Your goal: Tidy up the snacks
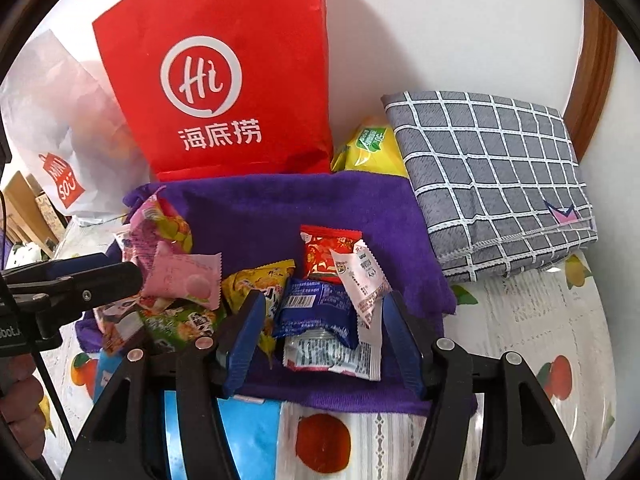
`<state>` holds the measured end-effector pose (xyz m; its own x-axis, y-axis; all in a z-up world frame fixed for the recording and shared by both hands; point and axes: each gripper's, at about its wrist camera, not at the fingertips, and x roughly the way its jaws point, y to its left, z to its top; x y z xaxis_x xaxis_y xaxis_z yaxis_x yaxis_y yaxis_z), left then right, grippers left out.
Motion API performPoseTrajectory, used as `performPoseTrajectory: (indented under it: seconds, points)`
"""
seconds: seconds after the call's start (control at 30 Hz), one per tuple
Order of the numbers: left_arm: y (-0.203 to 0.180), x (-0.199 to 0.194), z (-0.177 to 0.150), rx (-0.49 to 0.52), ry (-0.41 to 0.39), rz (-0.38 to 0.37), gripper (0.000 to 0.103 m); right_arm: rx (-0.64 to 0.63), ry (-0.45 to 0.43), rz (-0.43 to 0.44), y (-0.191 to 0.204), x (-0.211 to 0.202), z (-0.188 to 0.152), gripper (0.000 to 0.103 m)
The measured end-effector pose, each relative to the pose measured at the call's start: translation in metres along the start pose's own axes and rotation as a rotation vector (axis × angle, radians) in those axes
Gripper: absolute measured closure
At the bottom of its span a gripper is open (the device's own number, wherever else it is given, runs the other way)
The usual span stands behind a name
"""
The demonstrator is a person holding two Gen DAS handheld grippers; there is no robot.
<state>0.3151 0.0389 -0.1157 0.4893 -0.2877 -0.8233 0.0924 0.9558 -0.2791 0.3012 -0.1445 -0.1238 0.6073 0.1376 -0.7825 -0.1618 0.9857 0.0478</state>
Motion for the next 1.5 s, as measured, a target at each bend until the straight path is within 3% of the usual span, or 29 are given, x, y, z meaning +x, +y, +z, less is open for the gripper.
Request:
performPoseTrajectory:
  seconds: [0.57, 0.87, 0.97, 1.03, 1.2, 1.37, 1.5]
  points:
    - [-0.01, -0.045, -0.031, -0.002, -0.017, 0.046, 0.031, 0.023, -0.005, -0.008, 0.004, -0.049, -0.013, 0.042]
    - [-0.033, -0.107, -0.063, 0.033, -0.112, 0.096, 0.015, 0.05, -0.042, 0.009, 0.008, -0.11, -0.032, 0.042]
    - [-0.04, -0.129, -0.078, 0.039, -0.152, 0.113, 0.013, 0.049, -0.07, -0.001, 0.008, -0.134, -0.045, 0.032]
    - [-0.044, -0.141, -0.087, 0.04, -0.177, 0.124, 0.007, 0.043, -0.096, -0.008, 0.008, -0.151, -0.055, 0.031]
    - [-0.055, -0.169, -0.114, 0.049, -0.234, 0.155, 0.006, 0.029, -0.156, -0.05, 0.007, -0.191, -0.082, 0.013]
    - [-0.06, -0.189, -0.14, 0.056, -0.274, 0.176, 0.006, 0.042, -0.196, -0.088, 0.003, -0.216, -0.102, 0.011]
    - [-0.063, -0.202, -0.161, 0.061, -0.308, 0.2, 0.004, 0.053, -0.218, -0.088, 0.001, -0.232, -0.117, 0.004]
